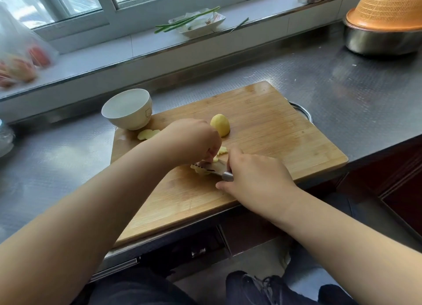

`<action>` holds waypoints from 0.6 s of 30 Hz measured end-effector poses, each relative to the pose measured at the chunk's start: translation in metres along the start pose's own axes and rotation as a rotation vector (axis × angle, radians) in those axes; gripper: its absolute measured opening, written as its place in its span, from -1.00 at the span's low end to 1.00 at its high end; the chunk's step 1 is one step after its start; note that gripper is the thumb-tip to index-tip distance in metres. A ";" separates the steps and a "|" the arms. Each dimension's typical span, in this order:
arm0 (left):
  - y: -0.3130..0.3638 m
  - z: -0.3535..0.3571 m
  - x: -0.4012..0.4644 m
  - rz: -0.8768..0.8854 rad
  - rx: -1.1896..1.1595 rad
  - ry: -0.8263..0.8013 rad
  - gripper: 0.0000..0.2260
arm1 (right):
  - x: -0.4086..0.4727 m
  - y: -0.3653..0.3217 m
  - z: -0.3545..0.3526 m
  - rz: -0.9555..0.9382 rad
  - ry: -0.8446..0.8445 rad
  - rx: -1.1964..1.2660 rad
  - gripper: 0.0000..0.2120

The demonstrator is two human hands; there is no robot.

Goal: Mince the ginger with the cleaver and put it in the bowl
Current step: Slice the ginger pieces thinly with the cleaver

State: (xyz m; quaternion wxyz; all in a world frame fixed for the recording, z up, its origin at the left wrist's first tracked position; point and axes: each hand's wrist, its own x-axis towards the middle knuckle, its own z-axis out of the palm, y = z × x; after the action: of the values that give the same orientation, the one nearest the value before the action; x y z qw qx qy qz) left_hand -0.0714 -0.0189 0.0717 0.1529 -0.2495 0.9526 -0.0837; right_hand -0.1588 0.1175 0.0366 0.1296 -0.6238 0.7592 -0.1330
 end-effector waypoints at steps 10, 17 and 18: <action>-0.015 0.014 0.024 0.031 -0.007 -0.009 -0.98 | 0.001 -0.001 -0.001 0.018 0.031 -0.019 -0.65; -0.016 0.018 0.033 0.106 0.060 0.055 -0.92 | -0.003 0.001 -0.003 0.019 0.089 -0.058 -0.61; -0.015 0.018 0.034 0.113 0.078 0.065 -0.91 | -0.004 0.001 -0.003 0.017 0.095 -0.057 -0.61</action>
State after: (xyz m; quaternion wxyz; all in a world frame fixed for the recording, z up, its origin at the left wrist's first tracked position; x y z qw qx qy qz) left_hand -0.0869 -0.0505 0.0493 0.1360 -0.1863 0.9656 -0.1198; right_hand -0.1602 0.1216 0.0393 0.0769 -0.6136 0.7733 -0.1397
